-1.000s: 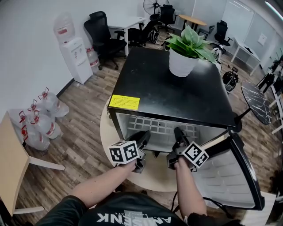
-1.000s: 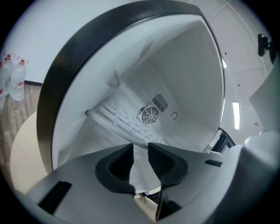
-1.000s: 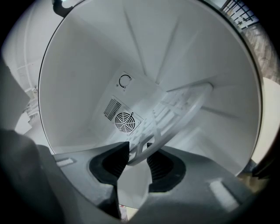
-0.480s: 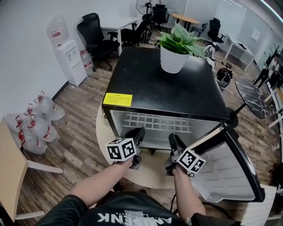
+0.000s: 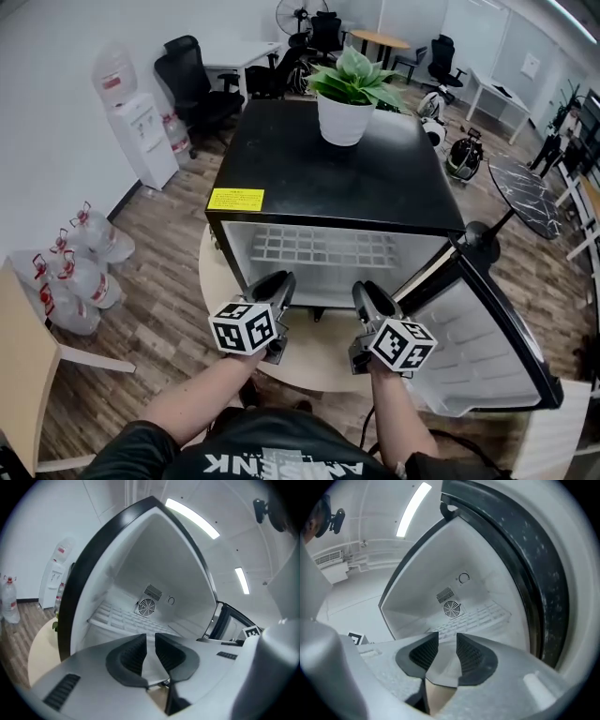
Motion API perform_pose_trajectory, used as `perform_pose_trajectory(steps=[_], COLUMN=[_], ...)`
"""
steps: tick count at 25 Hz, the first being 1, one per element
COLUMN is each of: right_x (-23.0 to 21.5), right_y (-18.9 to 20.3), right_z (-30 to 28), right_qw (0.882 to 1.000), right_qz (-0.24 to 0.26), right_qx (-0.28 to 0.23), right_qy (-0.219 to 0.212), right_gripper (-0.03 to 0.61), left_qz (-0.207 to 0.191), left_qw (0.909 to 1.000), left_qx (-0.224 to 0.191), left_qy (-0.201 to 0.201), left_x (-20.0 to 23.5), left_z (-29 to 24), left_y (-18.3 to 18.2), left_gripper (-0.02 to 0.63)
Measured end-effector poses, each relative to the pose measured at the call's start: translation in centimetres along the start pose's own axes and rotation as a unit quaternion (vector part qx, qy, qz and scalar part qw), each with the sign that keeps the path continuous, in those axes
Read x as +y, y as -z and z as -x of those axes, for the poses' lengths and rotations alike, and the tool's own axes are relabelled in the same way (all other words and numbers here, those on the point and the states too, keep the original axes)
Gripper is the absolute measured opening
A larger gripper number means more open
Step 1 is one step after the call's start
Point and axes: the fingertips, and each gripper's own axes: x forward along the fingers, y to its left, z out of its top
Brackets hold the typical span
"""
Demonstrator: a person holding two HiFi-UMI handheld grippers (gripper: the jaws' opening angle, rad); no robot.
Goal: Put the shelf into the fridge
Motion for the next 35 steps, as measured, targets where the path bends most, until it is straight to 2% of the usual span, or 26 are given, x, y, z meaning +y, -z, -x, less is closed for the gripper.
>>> perform_pose_trajectory(steps=[5,8,14,18,26,35], right_x=[1.9,2.8,4.2,5.8,9.6,13.3], right_y=[-1.0,-1.3,-1.6,-1.9,-2.4,-2.1], right_z=[2.8,4.2,5.7,6.6,7.9,8.4], right_qw=[0.998,0.996,0.992,0.989,0.986,0.981], right_qz=[0.064,0.089,0.121,0.140,0.160,0.188], right_qx=[-0.002,-0.001,-0.004,-0.009,-0.033,-0.039], right_qy=[-0.015,-0.028,-0.046,-0.048,-0.014,0.008], right_gripper=[0.121,0.117,0.081,0.057,0.014,0.008], left_qz=[-0.085,-0.126,-0.129,-0.167,-0.185,-0.198], left_qw=[0.9960,0.9912,0.9890,0.9822,0.9795,0.9752], left_qx=[-0.030,-0.040,-0.061,-0.053,-0.075,-0.098], left_qy=[0.002,-0.012,-0.040,-0.068,-0.027,-0.015], left_x=[-2.3,-2.9,-3.0,-2.6,-2.5,-1.3], left_z=[4.3,7.1,11.4,13.4,16.4,18.4], left_y=[-1.7,-2.3,-3.7,-4.8,-7.1,-9.4], left_gripper=[0.026,0.004,0.002,0.002,0.002,0.002])
